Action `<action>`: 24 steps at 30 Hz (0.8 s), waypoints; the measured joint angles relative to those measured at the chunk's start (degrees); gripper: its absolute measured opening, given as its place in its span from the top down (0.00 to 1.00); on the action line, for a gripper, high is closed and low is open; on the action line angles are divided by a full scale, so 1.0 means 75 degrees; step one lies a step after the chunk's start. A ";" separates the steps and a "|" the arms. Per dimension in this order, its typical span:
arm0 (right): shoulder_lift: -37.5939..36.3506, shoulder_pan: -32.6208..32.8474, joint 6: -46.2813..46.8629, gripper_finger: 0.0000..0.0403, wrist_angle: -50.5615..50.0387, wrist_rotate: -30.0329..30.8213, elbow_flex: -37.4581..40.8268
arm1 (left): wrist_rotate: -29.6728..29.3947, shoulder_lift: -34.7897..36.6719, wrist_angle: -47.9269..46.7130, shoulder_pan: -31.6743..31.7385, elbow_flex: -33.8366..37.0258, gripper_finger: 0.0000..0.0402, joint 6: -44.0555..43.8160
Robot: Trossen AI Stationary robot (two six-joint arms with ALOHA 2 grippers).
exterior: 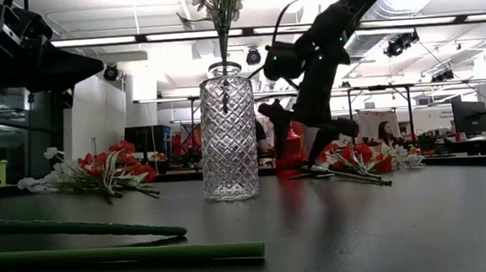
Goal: Sort flowers into vase by color
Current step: Put the right white flowers into the right transparent vase
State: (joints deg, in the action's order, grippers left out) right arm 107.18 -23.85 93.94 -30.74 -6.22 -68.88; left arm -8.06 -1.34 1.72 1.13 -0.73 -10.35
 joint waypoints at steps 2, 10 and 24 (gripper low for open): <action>0.0080 0.0005 0.0206 0.36 0.0018 0.0014 0.0003 | 0.0001 0.0002 0.0002 0.0000 0.0000 1.00 0.0000; 0.0207 -0.0082 0.0776 0.48 -0.0042 0.0214 0.0009 | 0.0001 -0.0001 0.0000 -0.0003 0.0000 1.00 0.0000; 0.0661 0.0005 0.0792 0.84 -0.0487 0.0393 -0.0026 | 0.0001 0.0002 0.0000 0.0000 -0.0001 1.00 0.0000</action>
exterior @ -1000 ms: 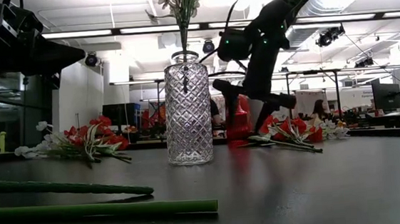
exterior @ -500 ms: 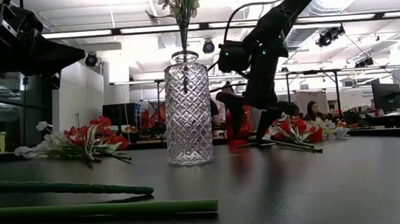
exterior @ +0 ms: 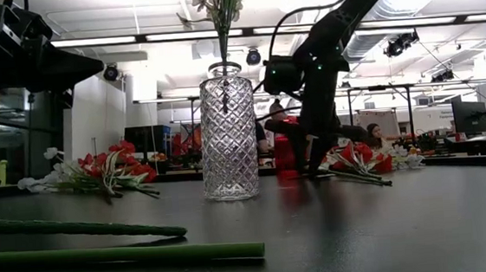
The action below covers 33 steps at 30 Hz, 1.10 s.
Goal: Sort flowers into vase by color
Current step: Put the right white flowers into the right transparent vase
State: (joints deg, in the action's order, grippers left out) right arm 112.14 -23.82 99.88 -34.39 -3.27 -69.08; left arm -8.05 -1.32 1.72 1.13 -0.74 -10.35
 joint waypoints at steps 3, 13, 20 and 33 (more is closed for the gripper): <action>-0.0026 0.0015 -0.0491 0.93 -0.0193 0.0103 0.0005 | 0.0000 0.0000 0.0000 -0.0001 0.0001 1.00 0.0000; -0.0844 0.0427 -0.2736 1.00 -0.0145 0.0089 0.0075 | 0.0000 0.0000 0.0000 -0.0003 0.0001 1.00 0.0000; -0.2592 0.0779 -0.3834 1.00 -0.0895 -0.1177 0.0038 | 0.0000 0.0000 0.0000 -0.0003 0.0001 1.00 0.0000; -0.5586 0.0971 -0.4950 1.00 -0.2803 -0.2829 0.0032 | 0.0000 -0.0003 0.0000 -0.0001 0.0001 1.00 0.0000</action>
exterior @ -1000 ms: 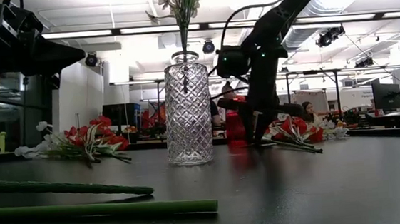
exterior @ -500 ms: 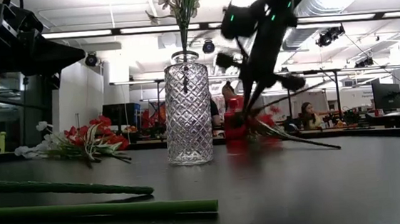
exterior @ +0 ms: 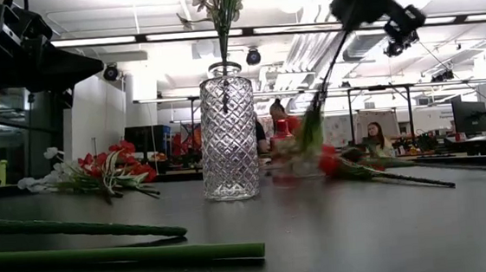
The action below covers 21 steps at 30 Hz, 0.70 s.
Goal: Sort flowers into vase by color
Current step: Put the right white flowers into the right transparent vase, then adjust the white flowers in the right transparent vase
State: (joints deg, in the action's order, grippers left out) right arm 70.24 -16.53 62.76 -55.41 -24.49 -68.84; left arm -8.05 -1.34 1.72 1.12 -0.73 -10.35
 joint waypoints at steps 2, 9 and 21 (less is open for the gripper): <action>-0.0380 -0.0018 -0.0259 1.00 -0.0100 -0.0199 0.0000 | 0.0000 0.0000 0.0000 0.0001 0.0000 1.00 0.0000; -0.1712 -0.0111 -0.1175 1.00 -0.1351 0.0617 -0.0003 | 0.0000 0.0003 0.0000 0.0001 0.0000 1.00 0.0000; -0.2884 0.0492 -0.2222 1.00 -0.0931 0.1161 0.1275 | 0.0000 0.0000 0.0000 -0.0001 0.0000 1.00 0.0000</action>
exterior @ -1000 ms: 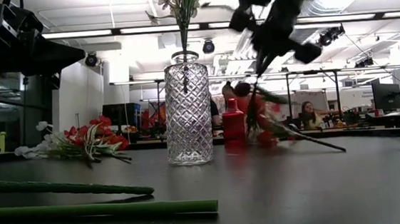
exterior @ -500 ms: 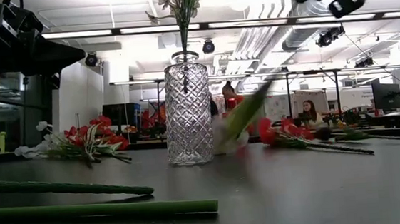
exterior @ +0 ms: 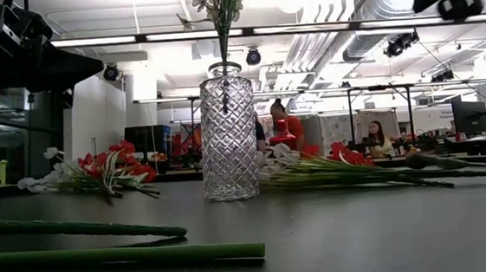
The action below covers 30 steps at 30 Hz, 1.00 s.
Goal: Sort flowers into vase by color
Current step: Adjust the white flowers in the right transparent vase
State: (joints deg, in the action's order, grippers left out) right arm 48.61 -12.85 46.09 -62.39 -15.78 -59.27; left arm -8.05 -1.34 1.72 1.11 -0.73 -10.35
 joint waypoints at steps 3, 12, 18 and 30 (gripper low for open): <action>0.0202 0.0459 0.0154 0.96 0.1858 -0.0446 0.0917 | 0.0000 0.0001 0.0000 0.0001 0.0000 1.00 0.0000; 0.1990 0.2262 -0.0696 0.56 0.6391 -0.0241 0.2457 | 0.0000 0.0001 0.0000 -0.0001 -0.0001 1.00 0.0000; 0.3798 0.3126 -0.3142 0.29 0.4860 0.1470 0.1458 | 0.0000 0.0001 0.0000 -0.0001 -0.0001 1.00 0.0000; 0.6581 0.3039 -0.3264 0.20 0.4378 0.3489 -0.0140 | 0.0000 0.0000 0.0000 0.0001 0.0000 1.00 0.0000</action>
State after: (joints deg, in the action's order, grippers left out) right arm 97.98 9.95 21.61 -29.56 10.39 -60.32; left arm -8.05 -1.34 1.72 1.12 -0.73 -10.35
